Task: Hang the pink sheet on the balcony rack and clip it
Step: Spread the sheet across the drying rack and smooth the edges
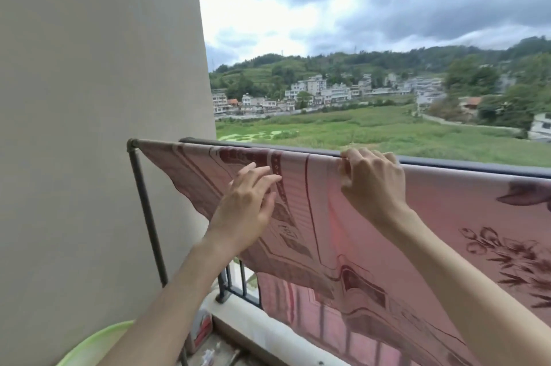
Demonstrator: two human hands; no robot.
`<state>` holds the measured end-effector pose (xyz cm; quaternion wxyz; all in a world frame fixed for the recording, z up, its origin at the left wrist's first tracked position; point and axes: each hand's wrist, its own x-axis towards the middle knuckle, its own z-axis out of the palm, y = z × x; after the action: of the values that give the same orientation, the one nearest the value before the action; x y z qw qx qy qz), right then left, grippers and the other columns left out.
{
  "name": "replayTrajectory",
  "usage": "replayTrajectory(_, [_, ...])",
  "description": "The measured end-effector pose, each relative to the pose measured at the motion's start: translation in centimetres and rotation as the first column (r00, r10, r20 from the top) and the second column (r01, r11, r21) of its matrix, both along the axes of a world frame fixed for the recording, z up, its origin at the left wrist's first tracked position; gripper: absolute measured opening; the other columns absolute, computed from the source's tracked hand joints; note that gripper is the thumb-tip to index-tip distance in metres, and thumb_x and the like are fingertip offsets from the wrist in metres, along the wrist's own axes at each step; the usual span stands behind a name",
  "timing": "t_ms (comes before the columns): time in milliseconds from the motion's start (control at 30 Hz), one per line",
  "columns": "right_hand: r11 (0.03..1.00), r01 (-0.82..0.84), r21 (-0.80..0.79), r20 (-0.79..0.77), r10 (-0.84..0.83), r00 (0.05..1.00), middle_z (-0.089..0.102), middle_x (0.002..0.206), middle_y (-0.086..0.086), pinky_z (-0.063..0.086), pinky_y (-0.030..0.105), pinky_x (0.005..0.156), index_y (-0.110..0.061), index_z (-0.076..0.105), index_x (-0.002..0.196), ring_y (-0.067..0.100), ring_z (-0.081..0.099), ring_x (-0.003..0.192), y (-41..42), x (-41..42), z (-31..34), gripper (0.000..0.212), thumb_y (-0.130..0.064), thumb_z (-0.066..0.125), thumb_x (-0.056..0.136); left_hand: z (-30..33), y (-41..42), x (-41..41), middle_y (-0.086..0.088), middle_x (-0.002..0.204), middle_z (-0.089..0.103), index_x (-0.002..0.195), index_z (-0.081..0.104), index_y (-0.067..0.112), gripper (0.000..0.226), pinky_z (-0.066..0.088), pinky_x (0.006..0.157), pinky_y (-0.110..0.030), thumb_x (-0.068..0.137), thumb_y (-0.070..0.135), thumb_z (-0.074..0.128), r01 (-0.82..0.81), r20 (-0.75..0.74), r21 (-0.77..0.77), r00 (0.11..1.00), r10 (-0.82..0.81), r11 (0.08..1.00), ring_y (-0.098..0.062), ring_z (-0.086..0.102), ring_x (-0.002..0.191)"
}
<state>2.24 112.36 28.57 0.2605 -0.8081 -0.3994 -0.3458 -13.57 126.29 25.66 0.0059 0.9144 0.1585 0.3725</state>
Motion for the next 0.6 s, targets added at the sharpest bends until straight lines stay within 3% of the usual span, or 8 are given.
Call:
replayTrajectory(67, [0.996,0.075,0.052,0.027,-0.076,0.997,0.071,0.085,0.011,0.041,0.037,0.080,-0.009,0.066,0.085,0.030,0.064,0.079,0.1,-0.1,-0.6,0.022,-0.022,0.049,0.091,0.4,0.8,1.8,-0.003,0.134,0.050,0.122,0.056,0.016,0.030,0.026,0.113,-0.042,0.094,0.021,0.047,0.092,0.055,0.017,0.994,-0.093,0.996,-0.019,0.027,0.138])
replayTrajectory(233, [0.977,0.192,0.097,0.123,-0.203,0.971,0.069,0.080,0.006,0.035,0.035,0.078,-0.013,0.067,0.085,0.028,0.063,0.076,0.2,0.3,-1.3,0.029,-0.026,0.042,0.091,2.7,-1.3,7.0,0.000,0.133,0.052,0.130,0.048,0.018,0.042,0.018,0.111,-0.034,0.096,0.037,0.032,0.281,0.046,0.110,0.957,-0.288,0.953,-0.018,0.036,0.132])
replayTrajectory(300, [0.966,0.226,0.125,0.158,-0.245,0.957,0.067,0.077,0.006,0.030,0.032,0.076,-0.013,0.065,0.082,0.028,0.062,0.074,0.6,0.2,-1.7,0.027,-0.025,0.042,0.090,2.7,-1.6,8.8,0.000,0.123,0.057,0.127,0.049,0.021,0.045,0.022,0.102,-0.032,0.096,0.043,0.026,0.284,0.014,0.098,0.958,-0.287,0.954,-0.022,0.048,0.118])
replayTrajectory(400, [0.955,0.245,0.166,0.201,-0.276,0.940,0.065,0.074,0.005,0.028,0.032,0.075,-0.012,0.064,0.081,0.028,0.060,0.073,0.8,0.4,-1.9,0.028,-0.024,0.040,0.089,1.6,-0.8,10.1,-0.001,0.099,0.061,0.111,0.054,0.020,0.043,0.027,0.084,-0.032,0.095,0.047,0.024,0.225,0.039,0.252,0.969,-0.242,0.941,-0.025,0.058,0.090])
replayTrajectory(600, [0.946,0.259,0.194,0.248,-0.302,0.921,0.063,0.074,0.003,0.030,0.033,0.073,-0.013,0.064,0.085,0.027,0.057,0.072,0.5,0.4,-1.9,0.028,-0.024,0.040,0.093,2.1,1.9,10.3,0.000,0.095,0.063,0.109,0.055,0.016,0.044,0.033,0.079,-0.031,0.098,0.042,0.021,0.273,0.083,0.392,0.941,-0.329,0.879,-0.022,0.058,0.086])
